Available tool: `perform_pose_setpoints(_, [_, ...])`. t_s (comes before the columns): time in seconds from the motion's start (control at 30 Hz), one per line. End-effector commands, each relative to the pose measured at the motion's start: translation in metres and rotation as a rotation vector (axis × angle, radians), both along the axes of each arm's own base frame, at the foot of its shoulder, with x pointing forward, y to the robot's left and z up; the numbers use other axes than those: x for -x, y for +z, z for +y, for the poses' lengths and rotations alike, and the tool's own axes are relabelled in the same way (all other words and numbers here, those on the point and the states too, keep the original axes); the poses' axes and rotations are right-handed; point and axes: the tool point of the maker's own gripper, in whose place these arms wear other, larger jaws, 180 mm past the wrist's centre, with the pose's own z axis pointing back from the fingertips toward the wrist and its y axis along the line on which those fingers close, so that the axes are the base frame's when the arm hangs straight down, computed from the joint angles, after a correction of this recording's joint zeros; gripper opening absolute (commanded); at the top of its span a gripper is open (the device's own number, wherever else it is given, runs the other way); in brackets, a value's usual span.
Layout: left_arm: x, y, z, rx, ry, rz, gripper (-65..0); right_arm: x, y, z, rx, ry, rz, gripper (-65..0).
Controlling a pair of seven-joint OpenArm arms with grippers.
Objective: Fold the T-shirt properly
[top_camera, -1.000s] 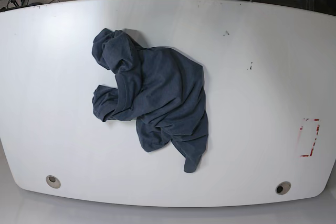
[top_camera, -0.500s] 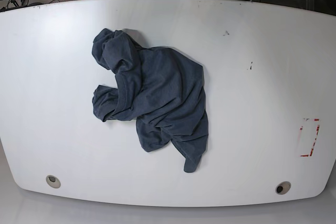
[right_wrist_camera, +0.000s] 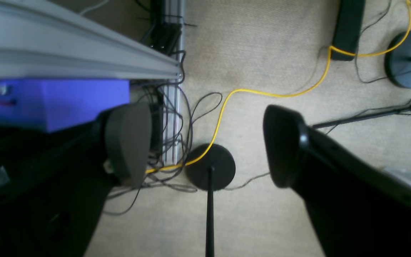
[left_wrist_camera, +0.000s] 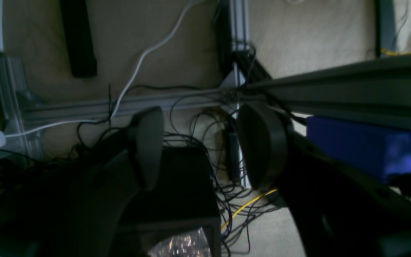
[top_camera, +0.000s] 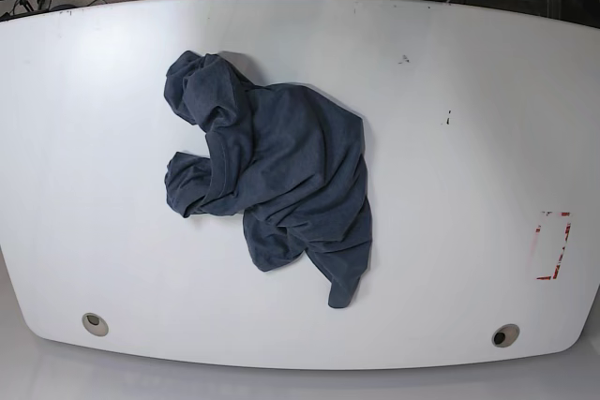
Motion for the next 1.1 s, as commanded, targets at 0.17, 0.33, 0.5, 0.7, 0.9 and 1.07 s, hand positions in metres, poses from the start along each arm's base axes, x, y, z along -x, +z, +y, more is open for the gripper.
perform_pose_setpoints(0.17, [0.006, 0.008, 0.01, -0.019, 0.011, -0.009, -31.4, 0.004, 0.008, 0.0, -0.01, 0.003, -0.007, -18.5])
perform_pose_setpoints(0.33, [0.002, 0.014, 0.019, -0.034, 0.014, -0.026, -31.4, 0.004, 0.012, -0.001, -0.012, 0.002, -0.016, -18.4])
perform_pose_setpoints(0.5, [-0.004, 0.025, 0.027, -0.049, 0.004, -0.054, -31.4, -0.001, 0.022, -0.001, -0.01, 0.01, -0.038, -18.5])
perform_pose_setpoints(0.7, [-0.011, 0.041, 0.035, -0.053, 0.013, -0.088, -31.3, -0.014, 0.042, -0.009, 0.009, 0.008, -0.094, -18.1])
perform_pose_setpoints(0.9, [-0.024, 0.065, 0.038, -0.044, 0.052, -0.152, -31.4, -0.03, 0.064, -0.01, 0.0, -0.019, -0.161, -18.1])
perform_pose_setpoints(1.07, [-0.038, 0.084, 0.041, -0.047, 0.066, -0.208, -31.5, -0.048, 0.079, -0.008, -0.007, -0.03, -0.22, -18.3])
